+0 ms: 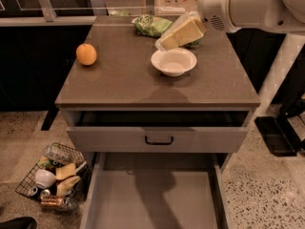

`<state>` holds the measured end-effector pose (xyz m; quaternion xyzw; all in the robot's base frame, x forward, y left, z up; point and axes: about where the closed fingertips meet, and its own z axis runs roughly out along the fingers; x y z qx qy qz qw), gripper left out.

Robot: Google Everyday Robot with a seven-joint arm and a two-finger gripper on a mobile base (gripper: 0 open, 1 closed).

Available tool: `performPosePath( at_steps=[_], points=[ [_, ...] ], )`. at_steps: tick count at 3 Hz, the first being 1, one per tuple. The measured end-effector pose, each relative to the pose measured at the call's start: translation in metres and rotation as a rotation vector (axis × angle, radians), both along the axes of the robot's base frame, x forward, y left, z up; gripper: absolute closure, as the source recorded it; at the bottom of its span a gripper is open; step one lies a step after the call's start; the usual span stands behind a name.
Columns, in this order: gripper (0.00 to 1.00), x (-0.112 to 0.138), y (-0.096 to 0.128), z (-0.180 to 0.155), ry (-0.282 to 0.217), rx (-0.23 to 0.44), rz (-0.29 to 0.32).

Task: Place orange into middle drawer

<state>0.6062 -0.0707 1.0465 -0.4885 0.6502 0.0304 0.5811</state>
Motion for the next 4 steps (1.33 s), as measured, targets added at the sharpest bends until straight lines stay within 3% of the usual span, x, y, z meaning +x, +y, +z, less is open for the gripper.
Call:
performPosePath(
  at_steps=[1, 2, 3, 4],
  points=[
    [0.0, 0.027, 0.014, -0.003, 0.009, 0.028, 0.011],
    [0.0, 0.08, 0.042, -0.017, 0.038, 0.08, 0.015],
    [0.0, 0.127, 0.089, -0.045, 0.084, 0.138, 0.039],
    [0.0, 0.153, 0.13, -0.078, 0.146, 0.181, 0.058]
  ],
)
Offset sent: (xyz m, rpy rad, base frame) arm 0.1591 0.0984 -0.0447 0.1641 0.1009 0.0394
